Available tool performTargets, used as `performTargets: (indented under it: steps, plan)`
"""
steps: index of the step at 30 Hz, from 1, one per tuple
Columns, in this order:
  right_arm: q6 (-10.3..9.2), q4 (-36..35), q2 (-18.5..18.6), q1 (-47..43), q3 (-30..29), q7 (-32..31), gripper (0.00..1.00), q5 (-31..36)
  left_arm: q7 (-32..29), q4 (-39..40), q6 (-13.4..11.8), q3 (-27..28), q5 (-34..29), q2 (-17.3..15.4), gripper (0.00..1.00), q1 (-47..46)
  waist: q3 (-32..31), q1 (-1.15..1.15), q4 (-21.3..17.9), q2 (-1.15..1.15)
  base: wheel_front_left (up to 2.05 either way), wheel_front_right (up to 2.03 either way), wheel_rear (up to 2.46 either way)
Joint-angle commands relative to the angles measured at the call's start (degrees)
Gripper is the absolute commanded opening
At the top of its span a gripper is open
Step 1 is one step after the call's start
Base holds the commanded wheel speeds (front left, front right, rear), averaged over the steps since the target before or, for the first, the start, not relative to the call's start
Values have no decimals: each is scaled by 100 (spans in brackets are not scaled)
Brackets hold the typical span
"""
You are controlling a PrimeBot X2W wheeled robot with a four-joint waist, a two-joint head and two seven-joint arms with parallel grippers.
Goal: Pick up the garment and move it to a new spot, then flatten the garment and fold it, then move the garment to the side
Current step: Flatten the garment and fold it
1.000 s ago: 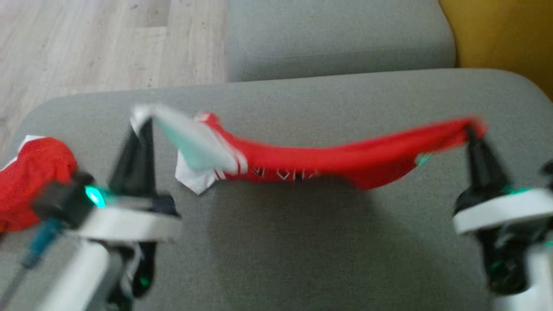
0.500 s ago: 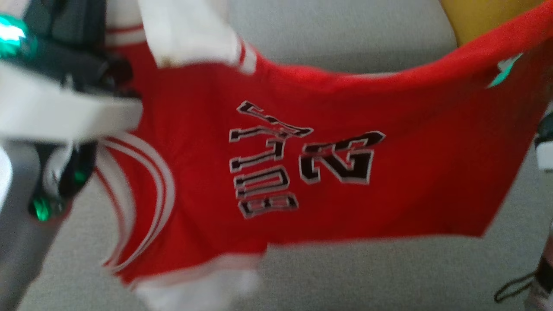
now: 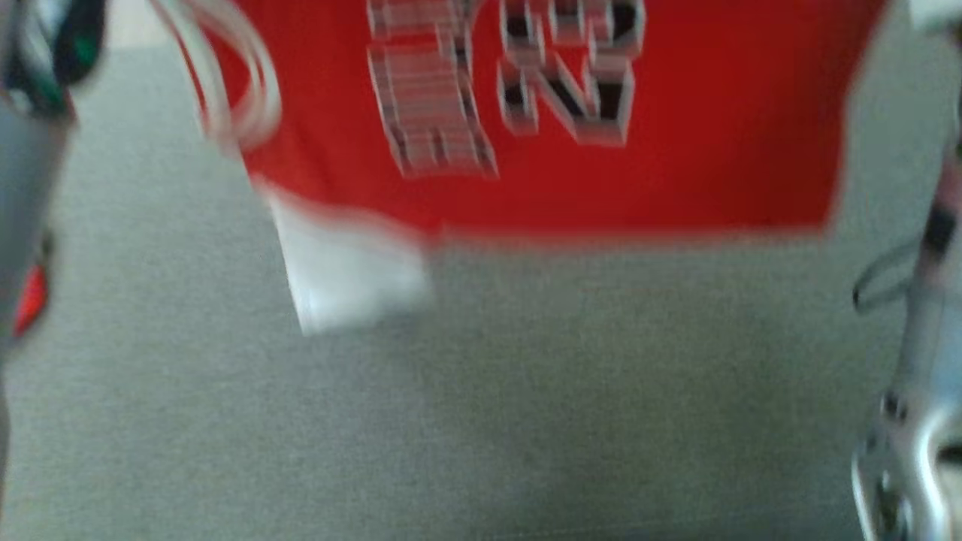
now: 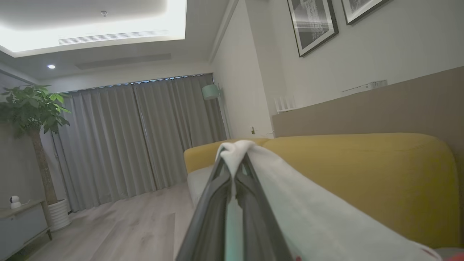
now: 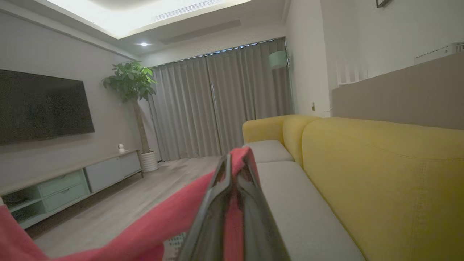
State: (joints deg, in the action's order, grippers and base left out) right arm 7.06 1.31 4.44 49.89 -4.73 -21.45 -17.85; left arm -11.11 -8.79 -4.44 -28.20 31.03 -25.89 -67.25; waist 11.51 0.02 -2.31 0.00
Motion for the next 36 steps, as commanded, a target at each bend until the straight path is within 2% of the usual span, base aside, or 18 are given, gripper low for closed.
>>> performTargets:
  steps: [1,4,5,10,14,18,24,31,36]
  plan:
    - [43,-87,-24,312,147,82,0,77,58,34,27,195,-80,-189,0,-387,350,-2,-128,0,0,0,0]
    - [43,811,-47,1090,260,558,0,512,403,-725,137,137,-328,-101,0,-955,544,-2,-184,0,0,0,0]
    - [43,1128,-63,1314,272,725,0,658,496,-958,248,131,-289,-38,0,-1084,587,-2,-203,0,0,0,0]
    - [43,2503,-137,2309,123,1479,0,1373,1074,-1981,228,211,-503,16,0,-1743,883,-2,-206,0,0,0,0]
    - [43,3215,-153,2662,39,1968,0,1396,1523,-2468,317,192,-522,213,0,-2003,1331,-2,-49,0,0,0,0]
    - [43,3806,-155,2543,169,2403,0,1325,1854,-2772,563,60,-397,524,0,-1812,1699,-2,138,0,0,0,0]
    - [43,4617,-156,2152,440,3045,0,1040,2245,-3008,876,-188,-246,780,0,-1085,1941,-2,269,0,0,0,0]
    - [43,4930,-156,1502,1034,3500,0,478,2505,-2729,985,-227,-91,622,0,-34,1833,-2,252,0,0,0,0]
    - [43,4702,-156,758,1021,3611,0,241,2581,-2094,971,-224,-95,321,0,980,1459,-2,261,0,0,0,0]
